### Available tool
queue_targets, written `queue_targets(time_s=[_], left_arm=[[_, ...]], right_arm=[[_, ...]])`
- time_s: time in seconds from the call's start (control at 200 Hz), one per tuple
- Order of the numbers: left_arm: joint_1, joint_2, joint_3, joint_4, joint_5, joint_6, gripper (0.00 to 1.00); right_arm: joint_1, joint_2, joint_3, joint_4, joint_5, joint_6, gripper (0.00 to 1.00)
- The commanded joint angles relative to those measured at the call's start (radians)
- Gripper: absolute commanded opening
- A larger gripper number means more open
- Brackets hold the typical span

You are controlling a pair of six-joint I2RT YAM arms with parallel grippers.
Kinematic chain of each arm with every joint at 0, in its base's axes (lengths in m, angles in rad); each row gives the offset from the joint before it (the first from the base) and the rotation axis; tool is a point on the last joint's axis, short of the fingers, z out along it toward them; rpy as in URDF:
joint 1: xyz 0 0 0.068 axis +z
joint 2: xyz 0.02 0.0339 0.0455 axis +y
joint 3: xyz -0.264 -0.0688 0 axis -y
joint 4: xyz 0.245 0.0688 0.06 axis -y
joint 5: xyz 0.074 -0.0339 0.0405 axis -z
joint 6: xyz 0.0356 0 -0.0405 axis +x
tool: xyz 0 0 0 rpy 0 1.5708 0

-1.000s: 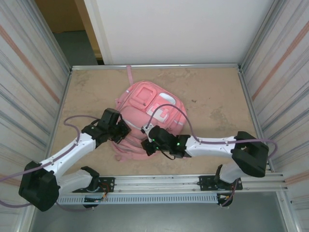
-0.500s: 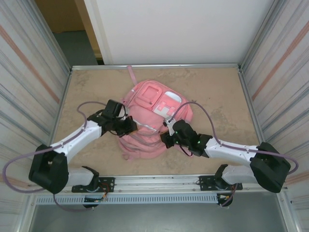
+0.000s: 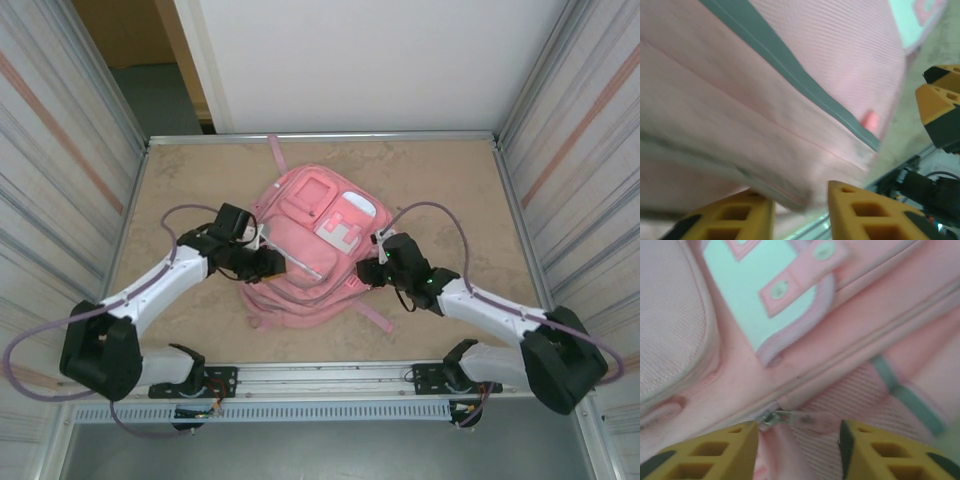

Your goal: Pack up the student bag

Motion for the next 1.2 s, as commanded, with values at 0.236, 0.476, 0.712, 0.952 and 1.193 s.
queue_targets(time_s=[0.236, 0.476, 0.712, 0.952, 1.193], left_arm=[[-0.04, -0.473, -0.023, -0.031, -0.512, 0.119, 0.99], [-0.038, -0.663, -0.249, 0.202, -0.793, 0.448, 0.99], [0.103, -0.625, -0.517, 0.567, -0.797, 0.61, 0.99], [0.325, -0.461, -0.603, 0.838, -0.609, 0.66, 0.99], [0.354, -0.224, -0.674, 1.245, -0.534, 0.756, 0.99]], right_arm=[[-0.06, -0.509, -0.047, -0.166, 0.448, 0.01, 1.0], [-0.128, -0.616, -0.096, -0.256, 0.627, -0.111, 1.0], [-0.258, -0.652, -0.308, -0.022, 0.487, -0.283, 0.99], [-0.64, -0.584, -0.443, 0.307, 0.031, -0.237, 0.99], [-0.677, -0.243, -0.416, 0.627, -0.084, -0.303, 0.99]])
